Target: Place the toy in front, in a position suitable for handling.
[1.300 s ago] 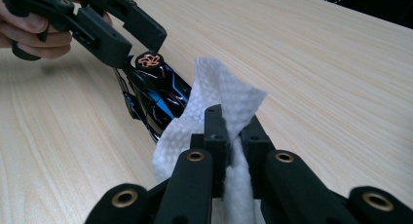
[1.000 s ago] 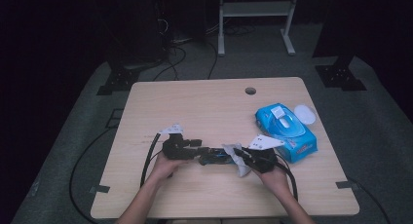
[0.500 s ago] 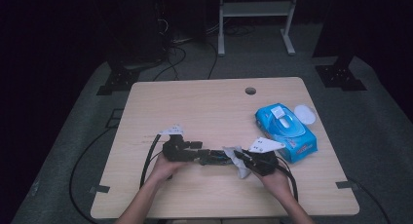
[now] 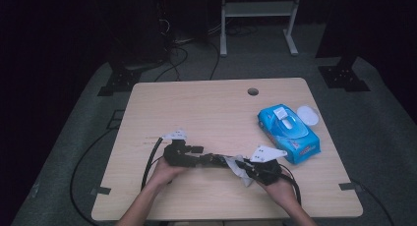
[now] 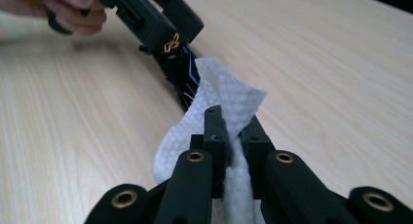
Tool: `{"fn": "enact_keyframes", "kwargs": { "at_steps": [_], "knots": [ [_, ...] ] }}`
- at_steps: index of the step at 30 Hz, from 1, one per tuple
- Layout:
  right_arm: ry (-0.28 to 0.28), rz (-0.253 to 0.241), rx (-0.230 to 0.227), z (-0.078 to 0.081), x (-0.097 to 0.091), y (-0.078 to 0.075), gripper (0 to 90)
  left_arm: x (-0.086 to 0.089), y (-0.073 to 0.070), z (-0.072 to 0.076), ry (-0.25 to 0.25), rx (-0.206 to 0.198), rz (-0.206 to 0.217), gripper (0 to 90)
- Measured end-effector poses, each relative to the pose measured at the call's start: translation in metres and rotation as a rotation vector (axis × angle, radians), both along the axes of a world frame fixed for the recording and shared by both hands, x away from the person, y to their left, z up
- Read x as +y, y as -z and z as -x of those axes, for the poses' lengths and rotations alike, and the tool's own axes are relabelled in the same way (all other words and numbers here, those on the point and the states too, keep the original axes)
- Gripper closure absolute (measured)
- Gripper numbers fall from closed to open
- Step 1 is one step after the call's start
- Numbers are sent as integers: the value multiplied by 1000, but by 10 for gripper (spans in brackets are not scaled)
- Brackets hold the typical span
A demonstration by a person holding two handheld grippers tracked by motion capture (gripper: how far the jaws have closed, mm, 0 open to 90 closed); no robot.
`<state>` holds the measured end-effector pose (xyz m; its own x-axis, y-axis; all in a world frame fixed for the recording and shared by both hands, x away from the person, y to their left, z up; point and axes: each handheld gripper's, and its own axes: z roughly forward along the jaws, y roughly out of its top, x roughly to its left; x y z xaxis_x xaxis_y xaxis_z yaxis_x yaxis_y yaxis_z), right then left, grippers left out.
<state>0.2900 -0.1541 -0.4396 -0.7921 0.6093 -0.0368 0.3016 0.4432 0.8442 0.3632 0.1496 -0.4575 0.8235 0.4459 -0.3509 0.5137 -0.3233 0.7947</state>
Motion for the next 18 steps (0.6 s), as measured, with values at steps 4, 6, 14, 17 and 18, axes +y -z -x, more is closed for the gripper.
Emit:
{"fn": "enact_keyframes", "kwargs": {
  "at_steps": [4,6,14,17,18],
  "knots": [
    [-10,40,14,1,2,8,843,-3,7,2,7,-13,-52,374],
    [-8,41,18,-1,2,9,842,-4,8,3,6,-23,-55,366],
    [13,8,40,-15,1,5,839,-10,8,8,48,-95,-80,258],
    [25,7,72,-26,3,7,838,-14,8,11,69,-107,-101,231],
    [24,3,91,-31,3,9,838,-14,8,12,71,-110,-104,222]
  ]
}}
